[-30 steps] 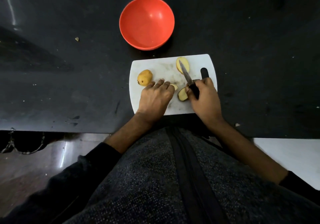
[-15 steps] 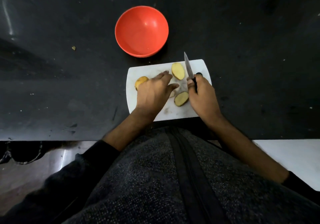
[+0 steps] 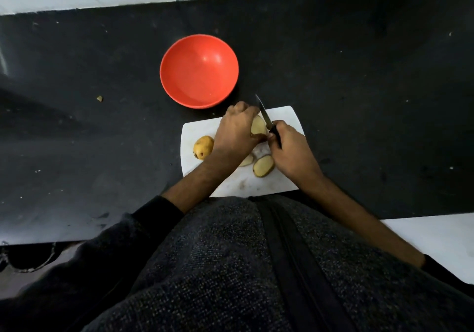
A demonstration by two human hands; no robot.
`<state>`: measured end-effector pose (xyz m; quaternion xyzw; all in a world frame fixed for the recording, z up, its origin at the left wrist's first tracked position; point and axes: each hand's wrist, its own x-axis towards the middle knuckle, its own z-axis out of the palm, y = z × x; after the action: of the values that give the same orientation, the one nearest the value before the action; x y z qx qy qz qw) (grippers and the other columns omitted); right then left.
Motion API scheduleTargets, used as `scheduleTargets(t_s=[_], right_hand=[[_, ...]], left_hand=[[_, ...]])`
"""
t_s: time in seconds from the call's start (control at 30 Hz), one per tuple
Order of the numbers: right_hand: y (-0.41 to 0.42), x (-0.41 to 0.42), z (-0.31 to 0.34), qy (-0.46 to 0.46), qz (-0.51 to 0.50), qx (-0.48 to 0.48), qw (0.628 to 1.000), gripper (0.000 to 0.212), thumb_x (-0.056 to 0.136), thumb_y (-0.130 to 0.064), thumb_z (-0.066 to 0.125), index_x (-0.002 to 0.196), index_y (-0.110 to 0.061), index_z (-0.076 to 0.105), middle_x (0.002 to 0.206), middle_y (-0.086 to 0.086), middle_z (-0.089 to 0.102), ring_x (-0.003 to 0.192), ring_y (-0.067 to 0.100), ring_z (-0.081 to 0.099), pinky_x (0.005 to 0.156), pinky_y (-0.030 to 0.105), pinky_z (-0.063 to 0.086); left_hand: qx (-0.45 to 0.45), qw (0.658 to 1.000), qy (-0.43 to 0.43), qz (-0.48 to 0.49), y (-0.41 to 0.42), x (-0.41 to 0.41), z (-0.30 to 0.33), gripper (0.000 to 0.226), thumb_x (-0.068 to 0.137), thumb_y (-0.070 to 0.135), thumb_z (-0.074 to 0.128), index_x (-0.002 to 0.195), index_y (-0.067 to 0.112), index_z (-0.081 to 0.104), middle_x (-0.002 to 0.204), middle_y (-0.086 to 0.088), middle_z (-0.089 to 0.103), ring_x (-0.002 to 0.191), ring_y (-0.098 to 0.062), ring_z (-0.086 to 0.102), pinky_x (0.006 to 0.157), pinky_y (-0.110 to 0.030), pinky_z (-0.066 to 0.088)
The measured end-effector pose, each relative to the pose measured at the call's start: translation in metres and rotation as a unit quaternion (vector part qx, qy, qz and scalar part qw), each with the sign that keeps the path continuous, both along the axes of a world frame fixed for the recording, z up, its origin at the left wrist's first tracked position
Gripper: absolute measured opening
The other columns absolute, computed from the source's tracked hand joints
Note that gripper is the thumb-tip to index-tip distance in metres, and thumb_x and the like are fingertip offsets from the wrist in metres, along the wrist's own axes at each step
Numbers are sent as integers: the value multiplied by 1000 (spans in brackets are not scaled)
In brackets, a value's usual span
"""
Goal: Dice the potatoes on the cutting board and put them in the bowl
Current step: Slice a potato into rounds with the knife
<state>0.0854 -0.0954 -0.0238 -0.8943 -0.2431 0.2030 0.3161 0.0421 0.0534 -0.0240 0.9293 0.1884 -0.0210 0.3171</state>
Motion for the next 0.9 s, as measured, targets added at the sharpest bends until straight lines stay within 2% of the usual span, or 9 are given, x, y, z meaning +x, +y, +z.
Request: scheduleTargets(t_s=[0.13,0.27,0.43,0.53,0.6,0.7,0.83,0.9], right_hand=[[-1,-5,3,6,-6,23,1000,16,101,-19,46,110,-13,57,99,4,62,87,17,60,75,36,50],[0,-10,5,23,3,39,999,15,101,-18,47,111,-12,57,93,0,61,82,13,58,69,26,44],[1,-9,4,33,-11,35,999,15,99,-17,49,109,-12,59,91,0,58,79,13,56,67,25,39],[2,-11,4,67,-24,34,997,15,100,-17,49,110,-13,59,84,-8,55,73,8,57,63,20,37],[1,-14,4,89,-35,39,995,16,101,-19,49,112,-15,59,83,-14,54,76,4,58,66,19,41],[1,-17,6,95,-46,62,993,18,101,-18,49,115,-15,61,84,-20,51,80,2,57,72,19,43],[2,-16,10,47,-36,73,996,17,100,-17,51,111,-14,63,88,-15,53,86,10,58,73,20,42],[2,-16,10,34,-37,75,996,16,99,-17,51,110,-14,63,89,-11,54,88,12,58,74,22,43]], left_hand=[[-18,1000,-15,16,4,-7,-7,58,71,20,87,122,12,61,118,-8,58,110,-27,54,91,-42,49],[-44,997,-47,39,5,-12,-9,53,67,10,88,112,11,59,110,-7,62,101,-23,58,82,-27,44],[-99,984,-96,109,9,-11,-4,45,70,-2,84,108,10,63,108,-5,59,88,-14,63,76,-25,55],[-83,990,-79,85,9,-13,-5,42,72,3,85,110,7,68,109,-5,60,89,-15,63,80,-23,54],[-77,994,-54,62,8,-14,-6,51,70,12,89,116,6,70,114,-6,62,93,-17,62,82,-20,50],[-59,997,-35,35,7,-16,-5,62,68,20,91,124,5,68,118,-8,62,100,-21,60,86,-24,47],[-79,995,-56,34,8,-14,-1,70,65,21,92,129,13,65,109,-6,62,94,-18,62,87,-29,53],[-82,994,-61,28,7,-14,0,66,67,20,90,127,12,65,106,-5,63,92,-16,63,87,-31,55]])
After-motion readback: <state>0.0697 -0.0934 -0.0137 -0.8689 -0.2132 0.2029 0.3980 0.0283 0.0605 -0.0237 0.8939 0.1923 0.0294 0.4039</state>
